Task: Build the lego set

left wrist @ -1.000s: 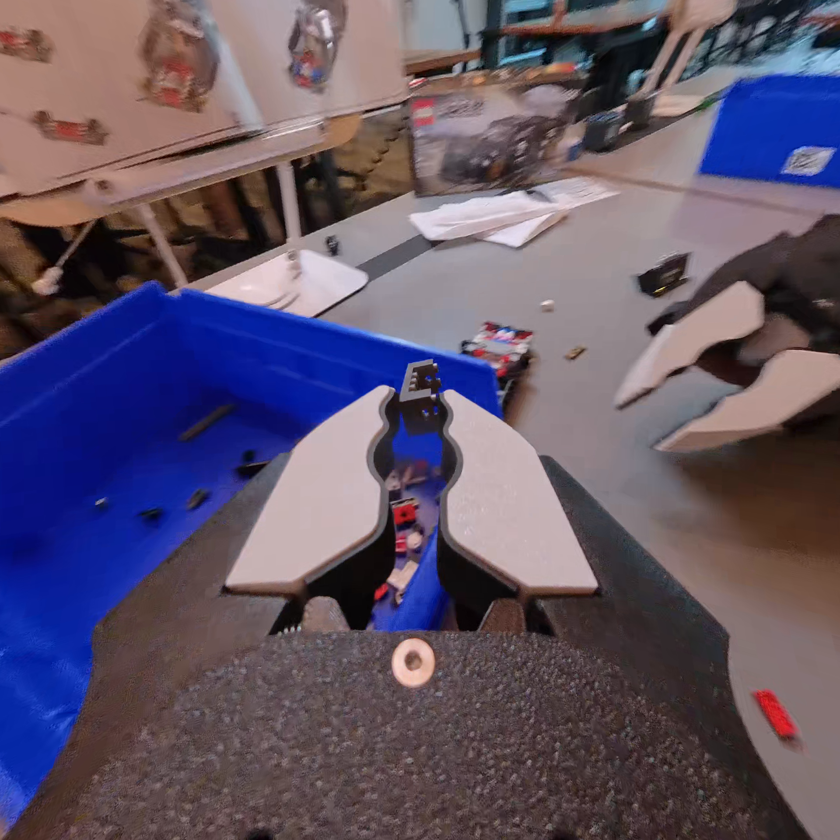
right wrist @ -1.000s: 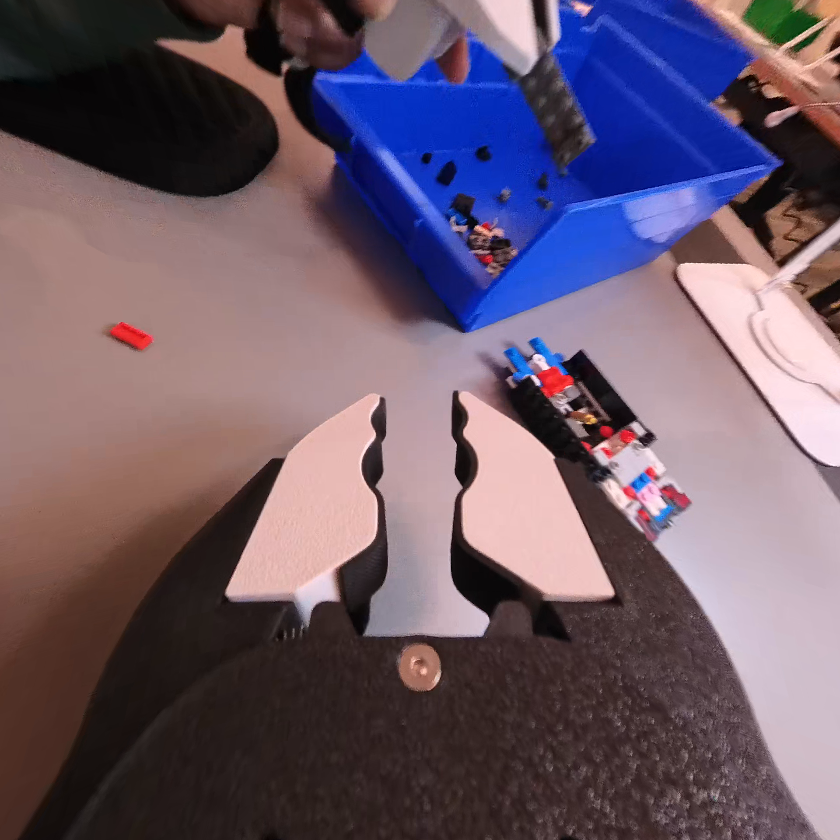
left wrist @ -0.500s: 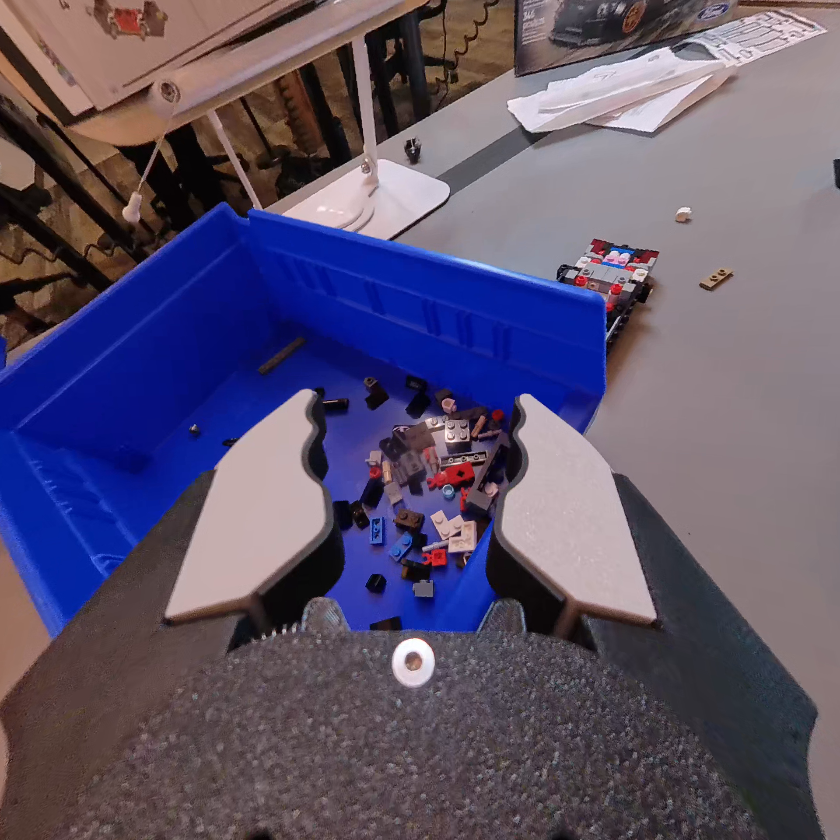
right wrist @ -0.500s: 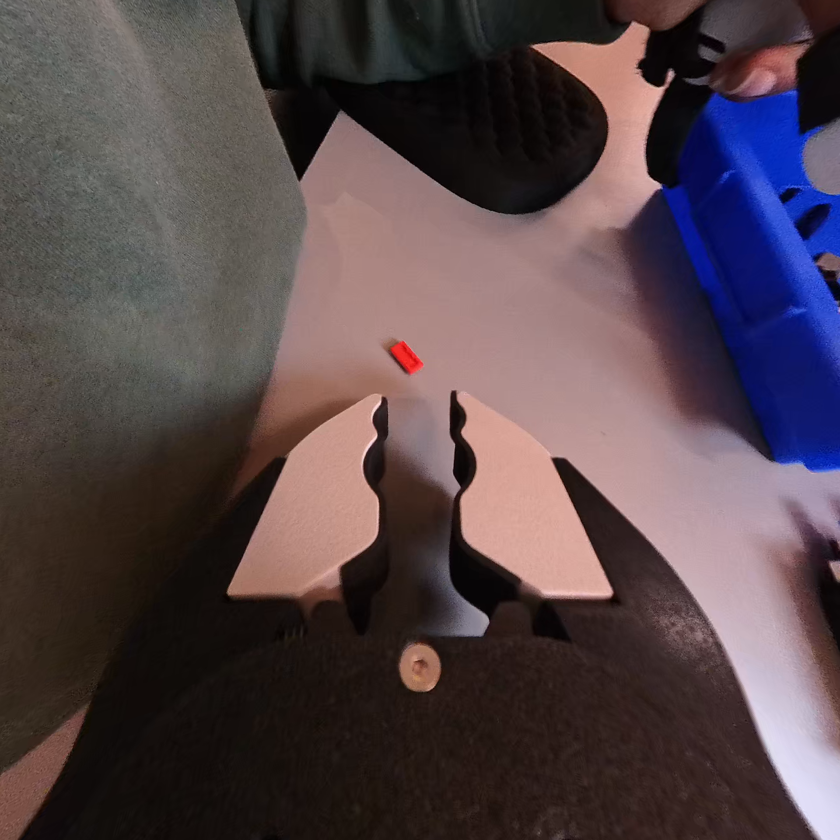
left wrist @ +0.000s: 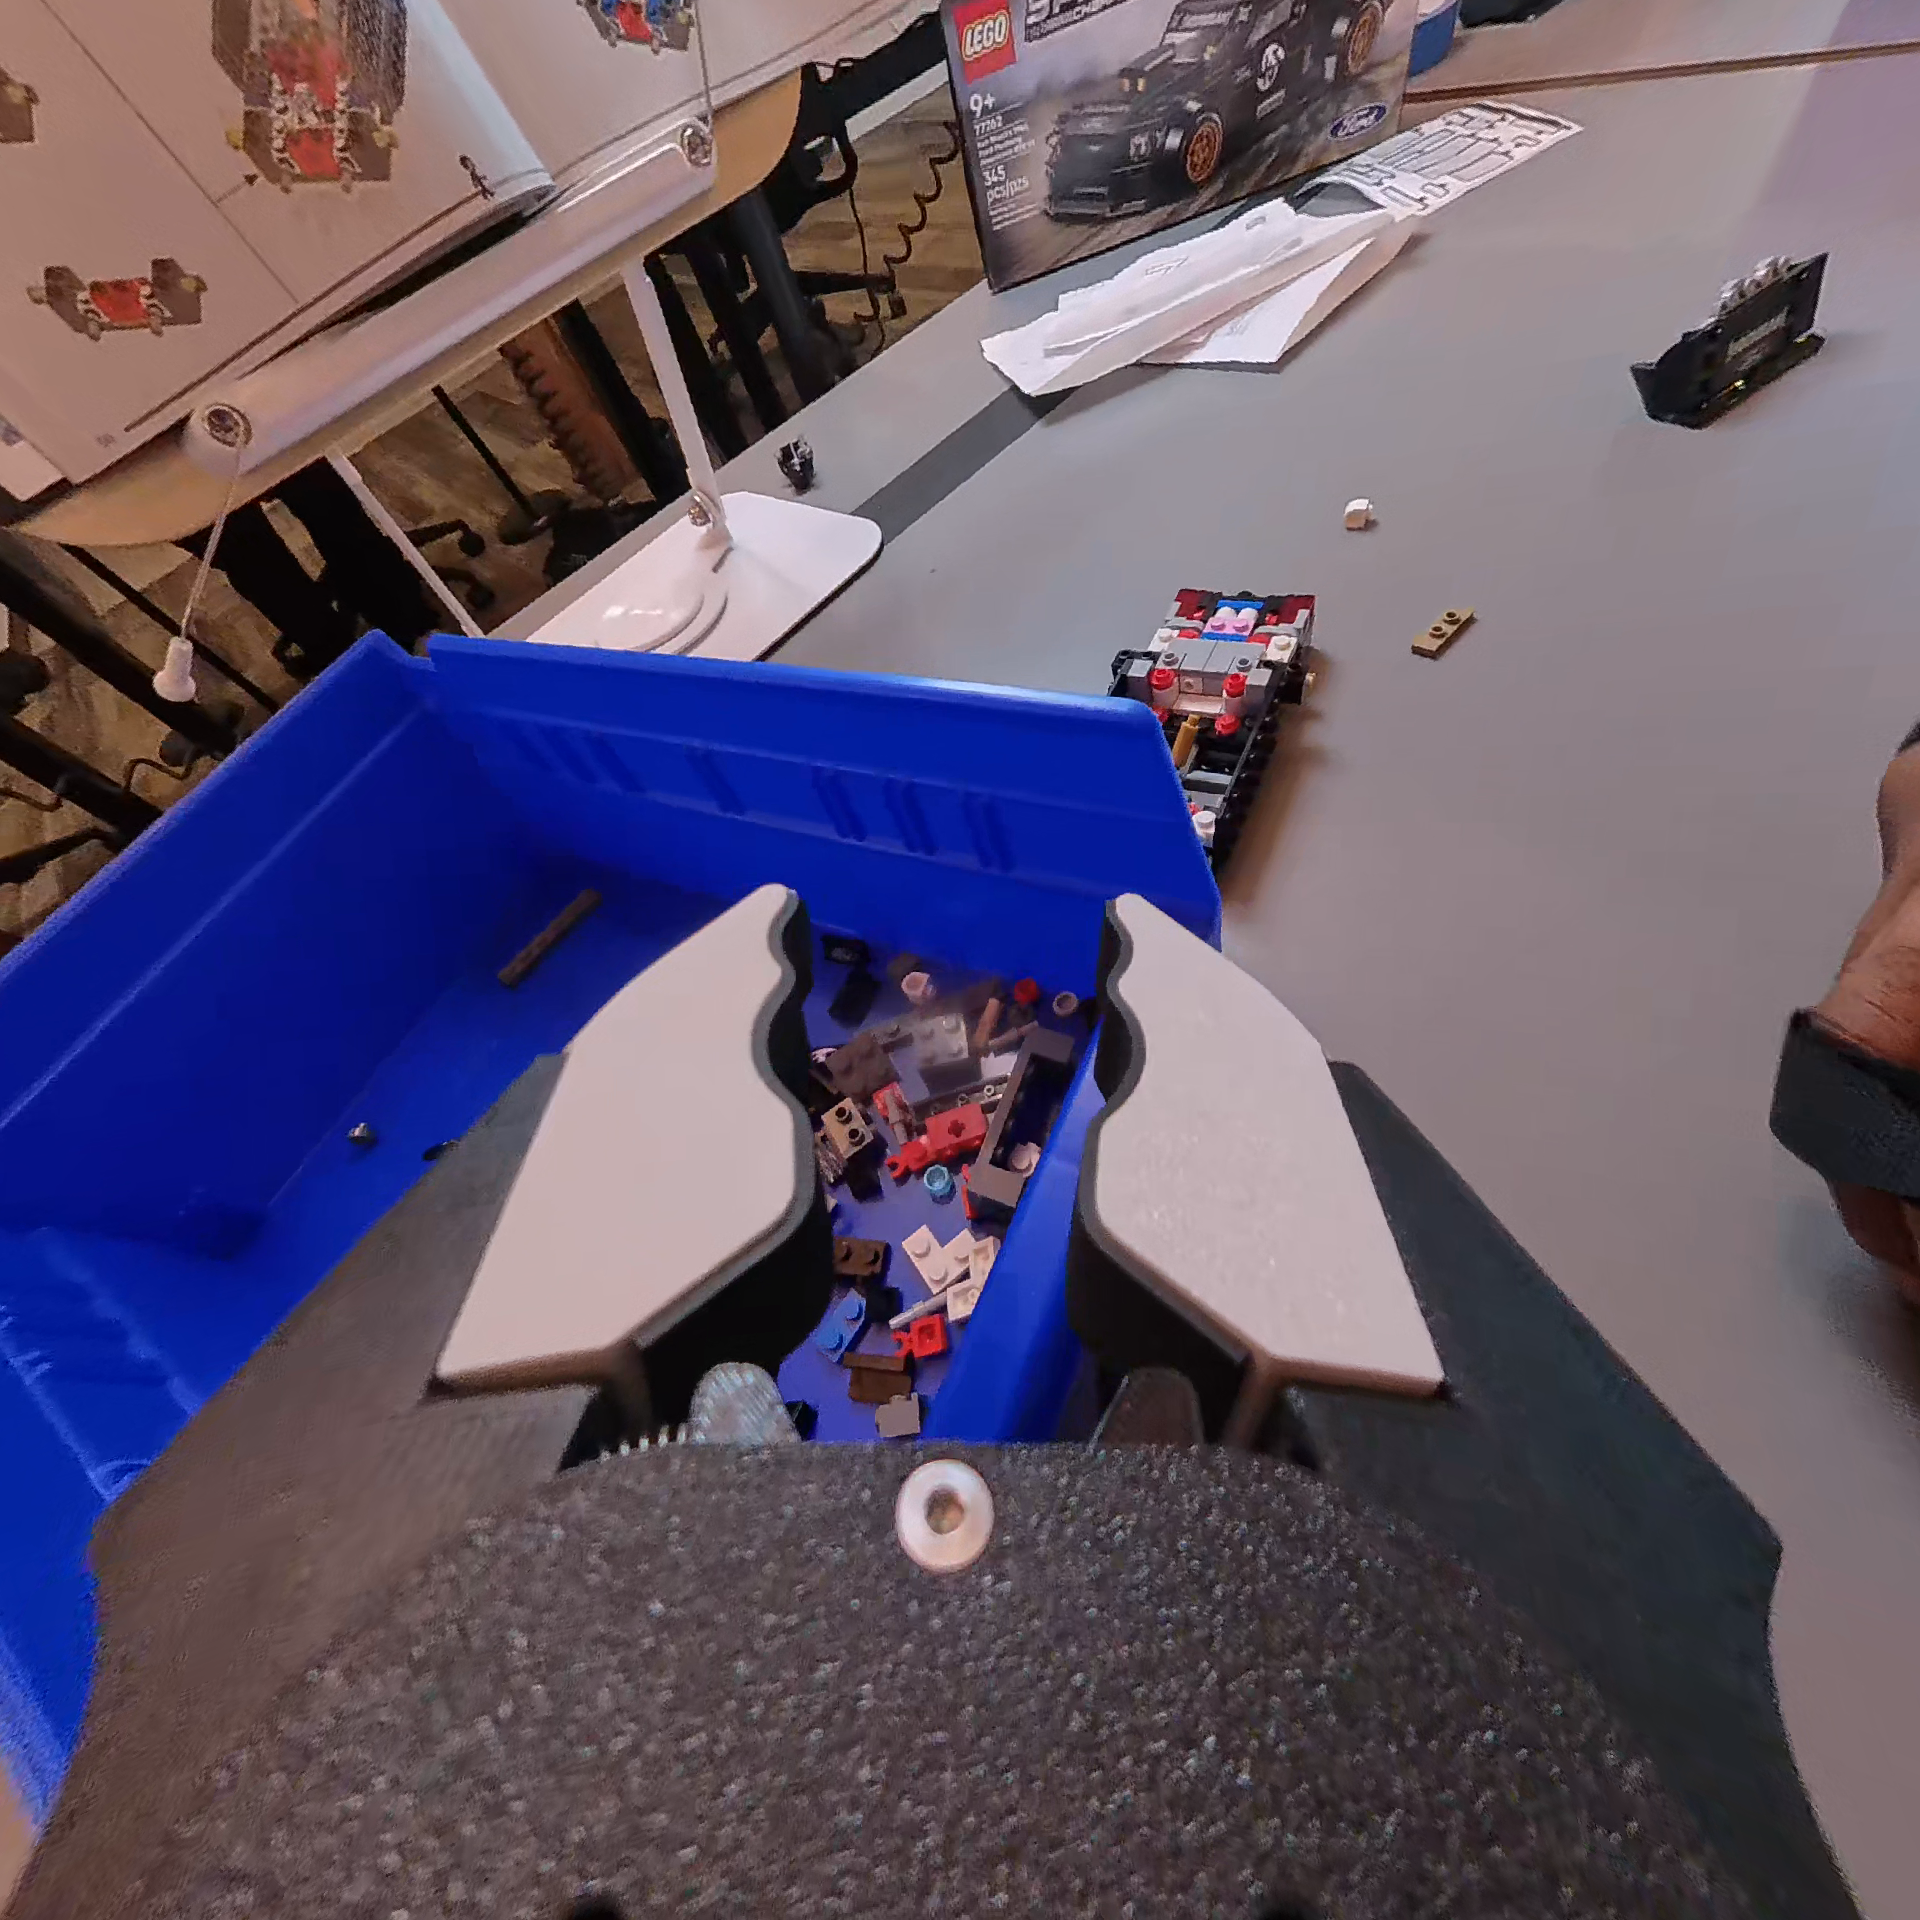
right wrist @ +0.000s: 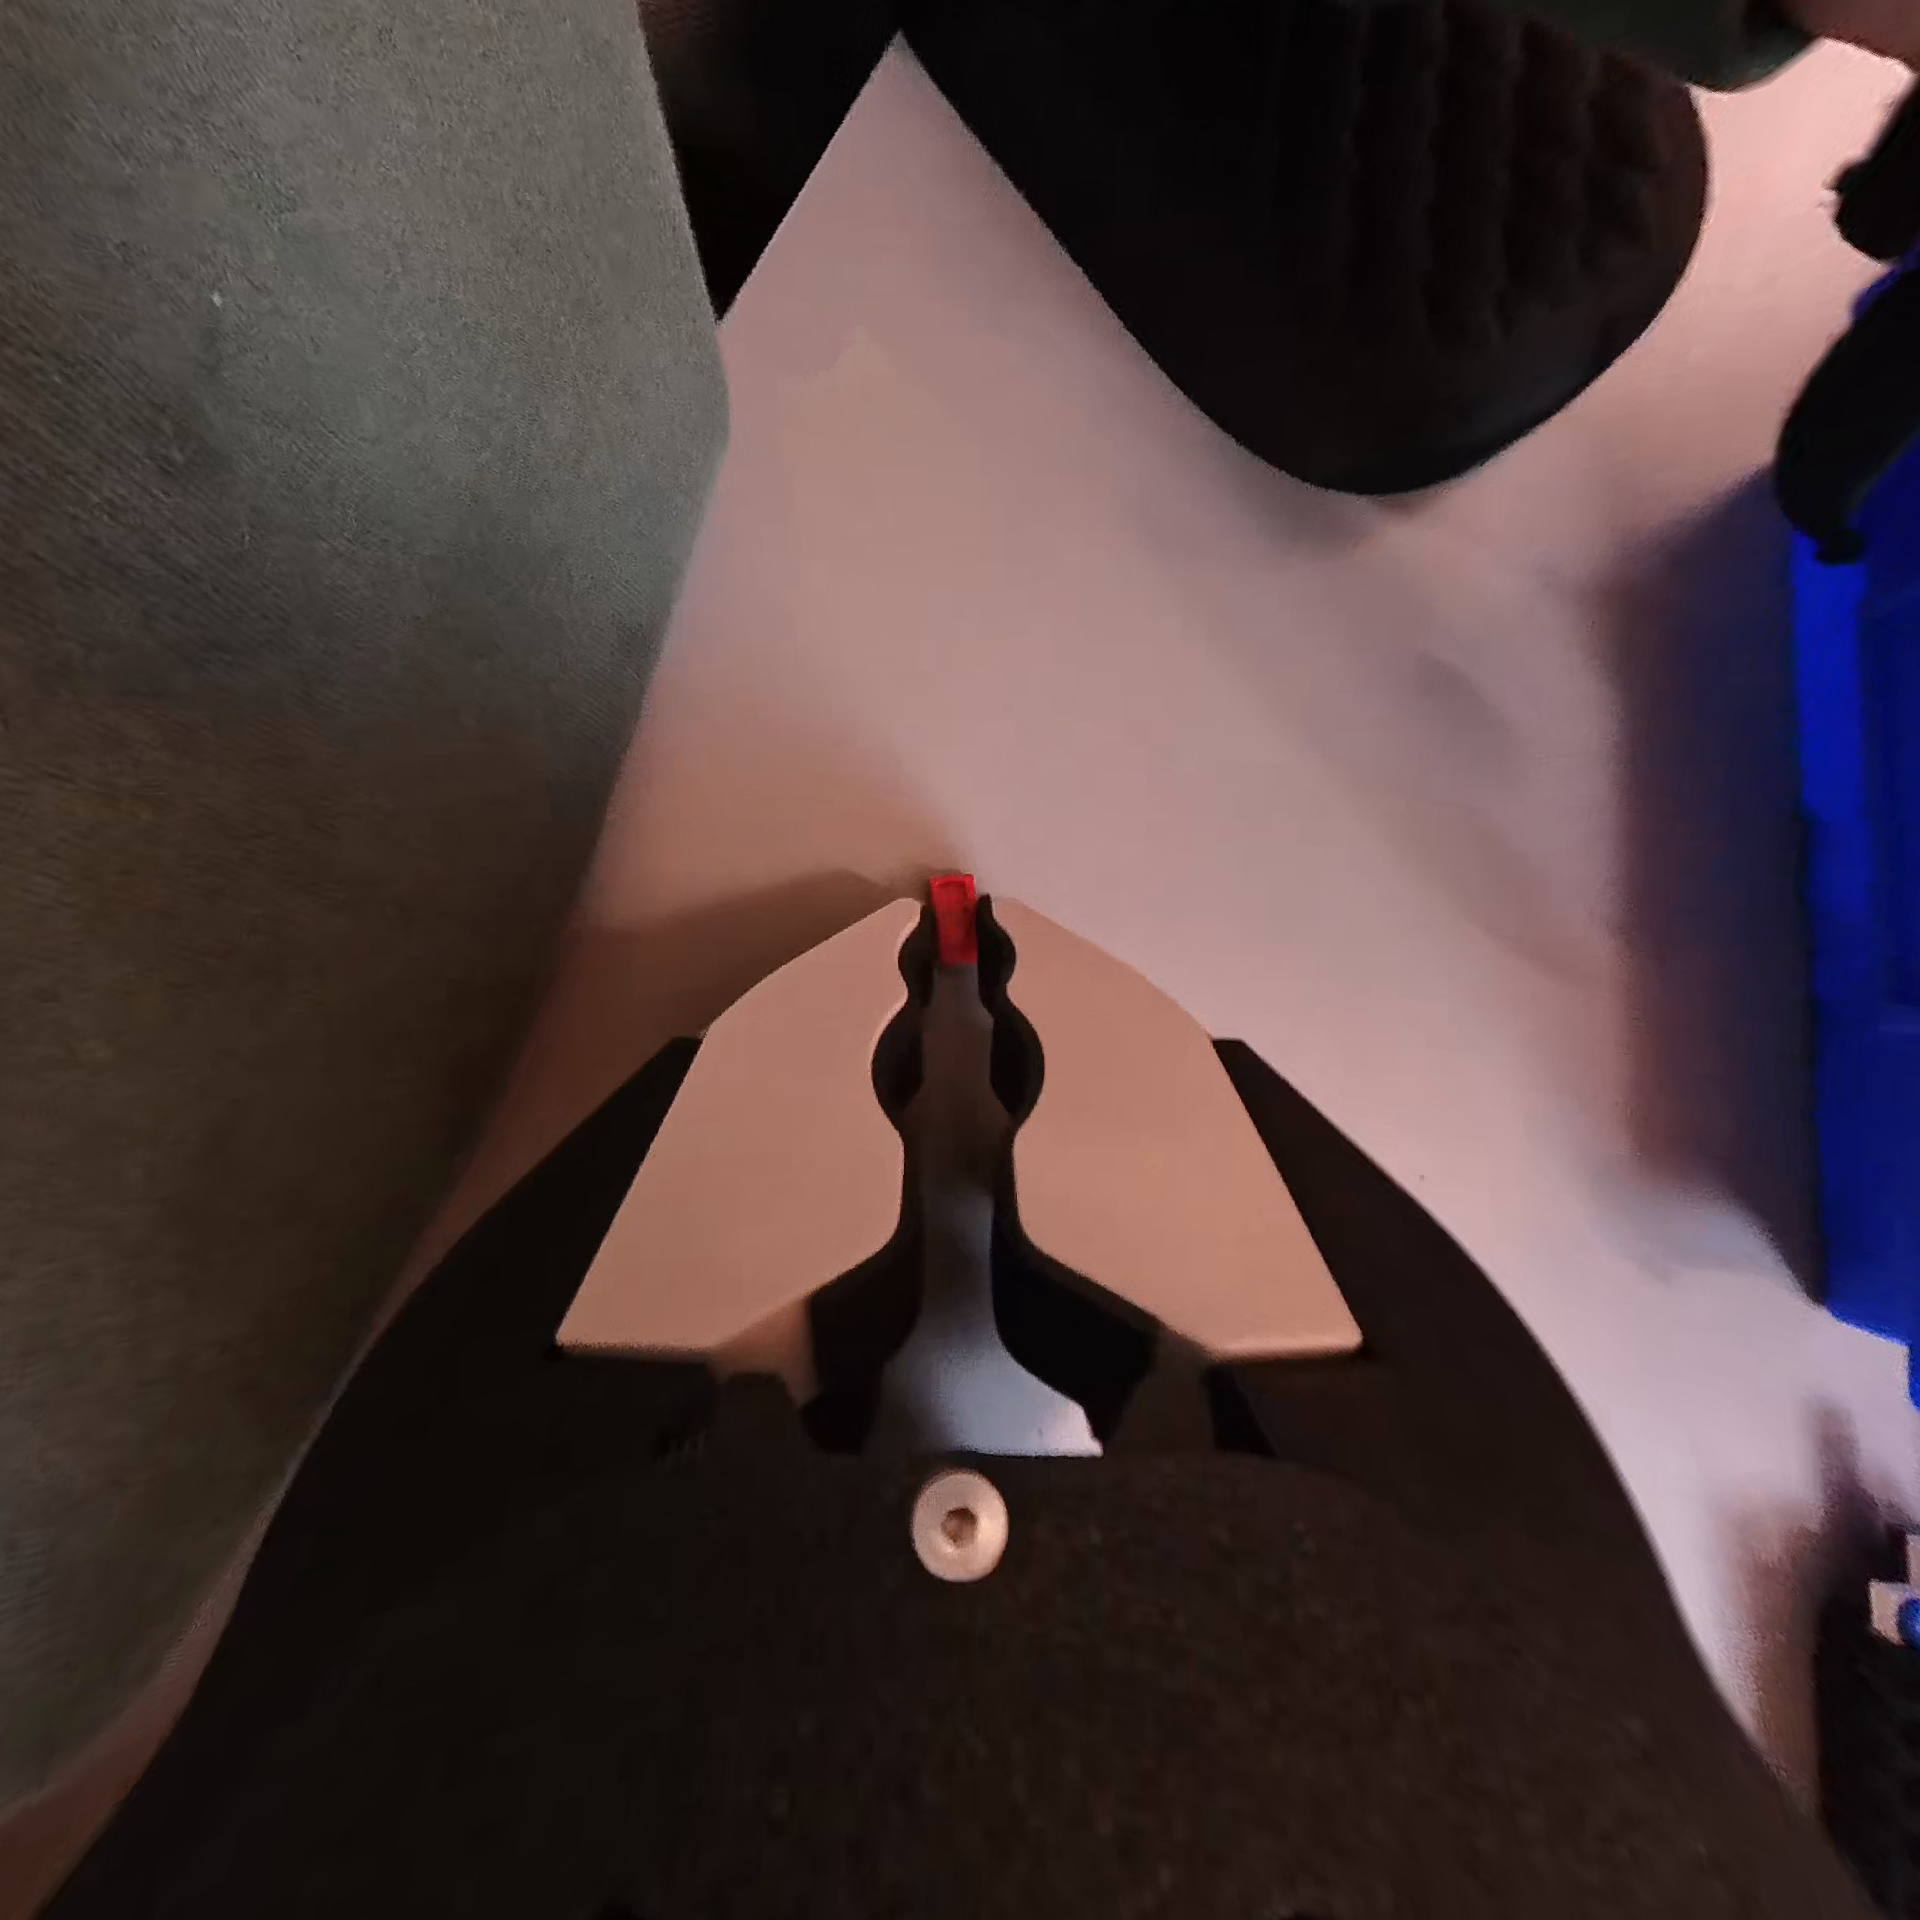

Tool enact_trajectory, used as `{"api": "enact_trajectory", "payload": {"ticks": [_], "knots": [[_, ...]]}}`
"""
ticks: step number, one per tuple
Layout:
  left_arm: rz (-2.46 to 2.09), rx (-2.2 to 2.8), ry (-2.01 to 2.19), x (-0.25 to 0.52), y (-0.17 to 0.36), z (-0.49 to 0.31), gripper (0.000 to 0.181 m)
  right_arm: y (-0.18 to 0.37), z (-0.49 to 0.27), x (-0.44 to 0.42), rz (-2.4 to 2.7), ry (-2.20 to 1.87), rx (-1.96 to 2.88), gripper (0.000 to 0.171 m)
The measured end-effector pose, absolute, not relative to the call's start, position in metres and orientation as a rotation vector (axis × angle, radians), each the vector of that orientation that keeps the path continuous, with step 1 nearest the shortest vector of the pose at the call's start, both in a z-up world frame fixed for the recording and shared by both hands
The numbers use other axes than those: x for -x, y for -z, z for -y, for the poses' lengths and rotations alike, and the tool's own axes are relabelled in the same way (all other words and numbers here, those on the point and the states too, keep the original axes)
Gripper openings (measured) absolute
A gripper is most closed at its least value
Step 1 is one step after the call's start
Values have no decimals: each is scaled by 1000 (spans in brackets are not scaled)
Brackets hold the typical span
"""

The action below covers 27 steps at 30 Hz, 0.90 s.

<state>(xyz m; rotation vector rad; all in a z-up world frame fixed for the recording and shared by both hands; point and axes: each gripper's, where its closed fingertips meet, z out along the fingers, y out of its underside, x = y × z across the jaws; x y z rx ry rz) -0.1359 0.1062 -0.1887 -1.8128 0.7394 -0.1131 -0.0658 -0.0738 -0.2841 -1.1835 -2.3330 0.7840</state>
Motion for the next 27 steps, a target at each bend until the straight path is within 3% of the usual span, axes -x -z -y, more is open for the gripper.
{"api": "enact_trajectory", "payload": {"ticks": [5, 9, 12, 19, 27], "knots": [[-820, 1729, 177, 120, 183, -97, 42, 249, 32, 60, 2050, -925, 1327, 7], [-976, 1589, 359, 87, 175, -71, 23, 203, -29, 48, 1640, -991, 1420, 8], [-1041, 1491, 471, 66, 170, -53, 24, 184, -56, 37, 1447, -1042, 1461, 8], [-1218, 1363, 325, 44, 184, -38, 24, 187, -42, 41, 1416, -1289, 1519, 8], [-1348, 1228, 109, 37, 191, -30, 11, 188, -22, 46, 1423, -1515, 1579, 8]]}}
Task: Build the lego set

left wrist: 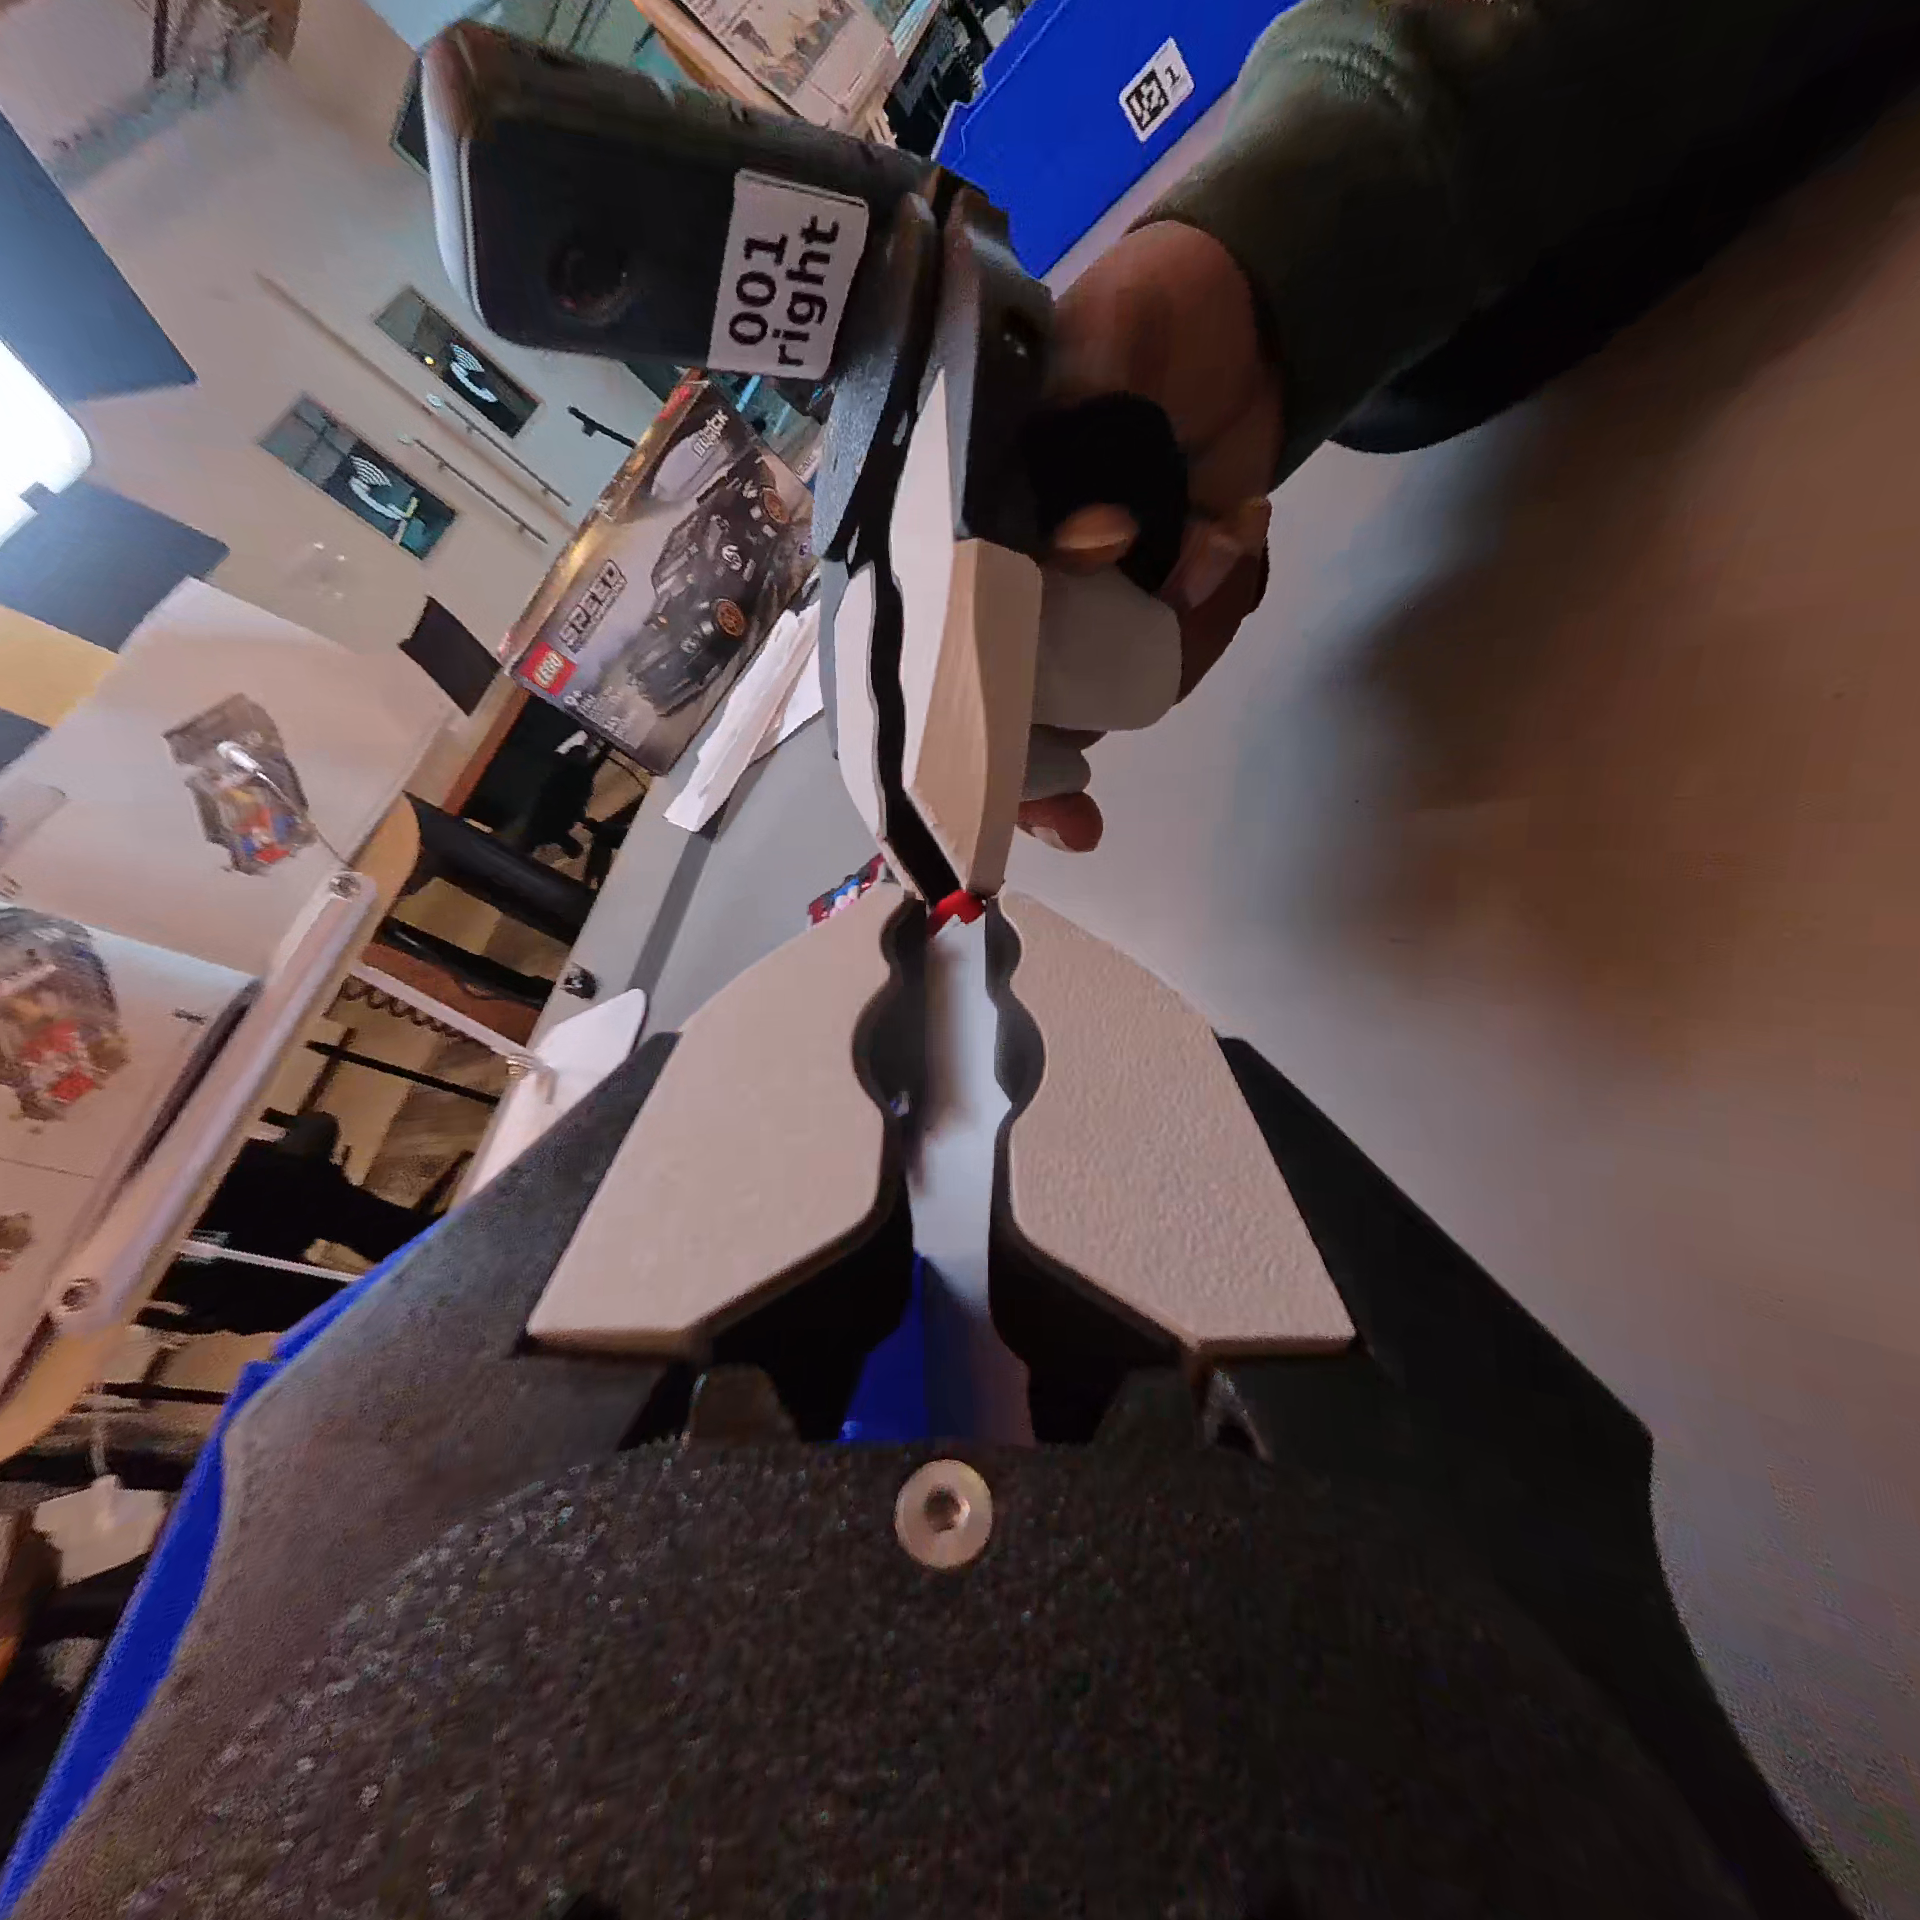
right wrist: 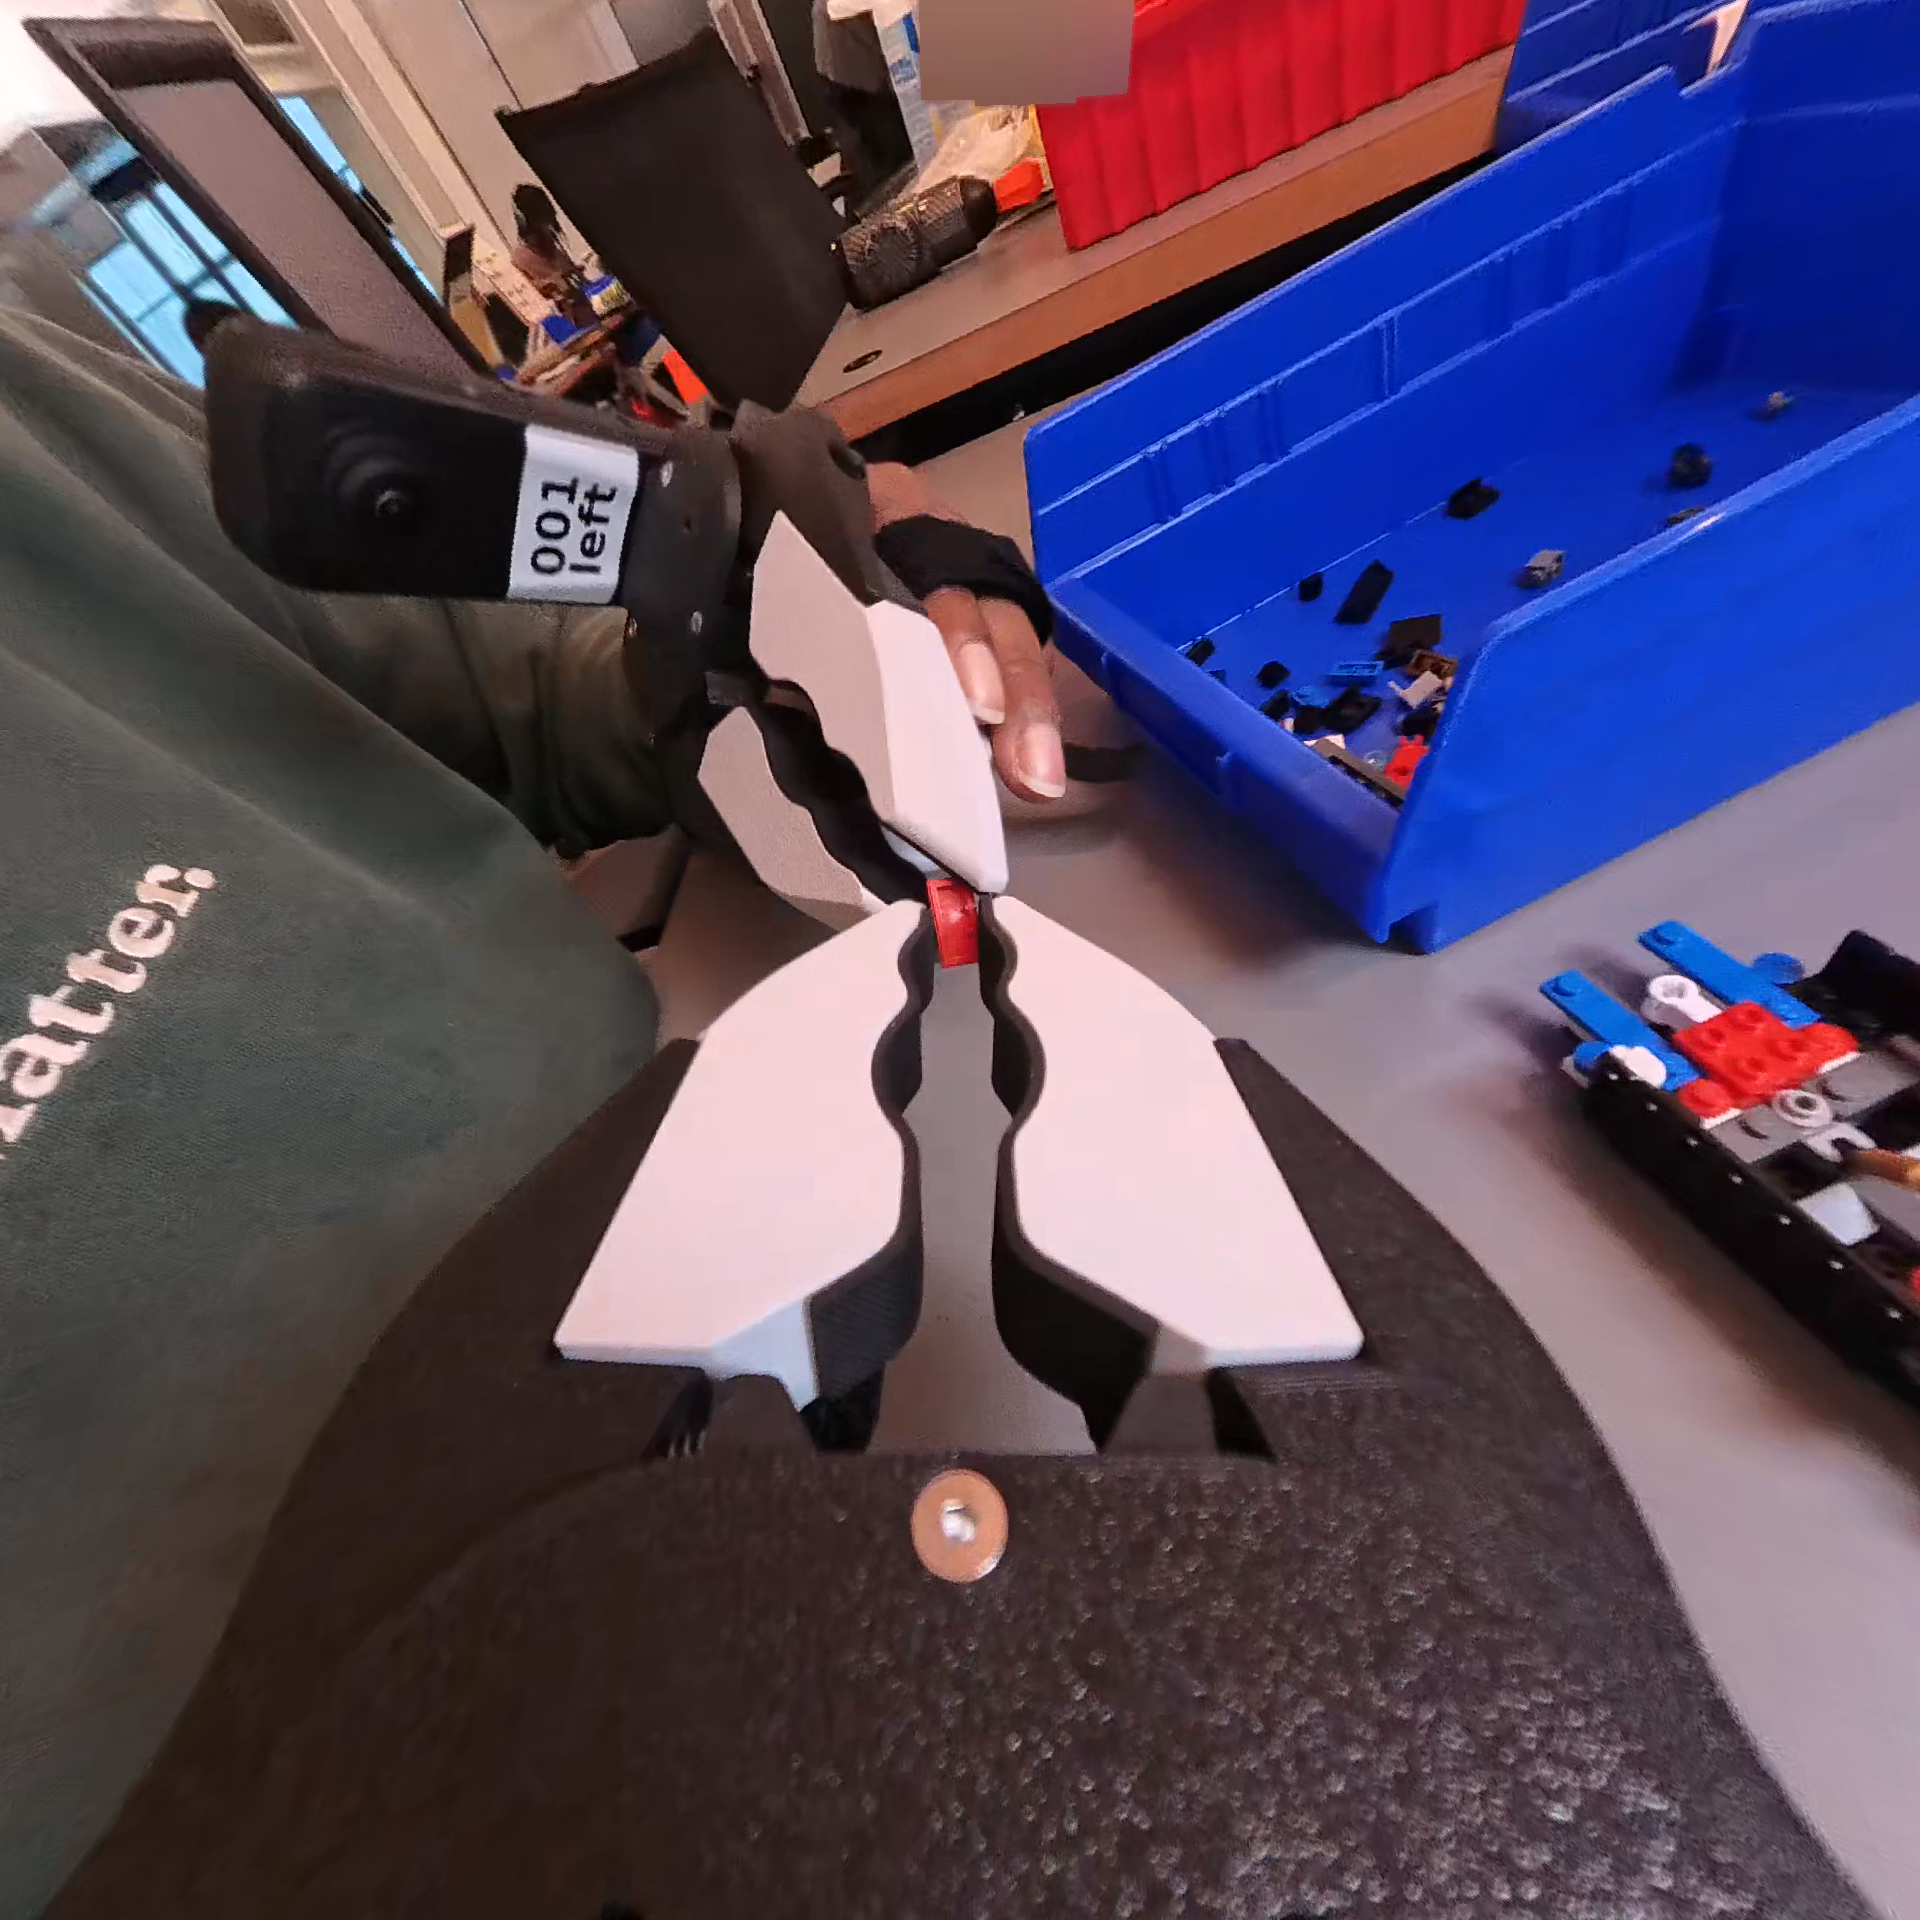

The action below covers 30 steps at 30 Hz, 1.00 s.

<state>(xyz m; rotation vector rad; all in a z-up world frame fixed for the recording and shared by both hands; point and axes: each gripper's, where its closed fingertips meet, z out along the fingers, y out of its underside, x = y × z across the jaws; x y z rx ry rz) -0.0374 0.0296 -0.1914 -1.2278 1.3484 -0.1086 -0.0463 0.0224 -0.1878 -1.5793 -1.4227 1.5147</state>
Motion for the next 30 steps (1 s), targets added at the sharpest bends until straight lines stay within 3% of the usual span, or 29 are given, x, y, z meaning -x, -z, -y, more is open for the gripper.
{"api": "enact_trajectory", "payload": {"ticks": [9, 17, 22, 25, 26, 30], "knots": [[-1193, 1396, 289, 45, 185, -40, 10, 184, -36, 42, 1292, -1657, 1657, 11], [-555, 1832, 797, 98, 184, -85, 10, 187, -66, 29, 1257, -1445, 1656, 18], [-344, 1960, 742, 129, 202, -106, 11, 203, -63, 32, 1325, -1370, 1691, 20], [-307, 2028, 635, 140, 214, -113, 56, 208, -64, 32, 1349, -1319, 1692, 20], [-309, 2028, 619, 141, 214, -114, 64, 209, -65, 32, 1353, -1305, 1695, 20], [-361, 2036, 509, 143, 217, -115, 71, 217, -72, 31, 1364, -1213, 1706, 20]]}}
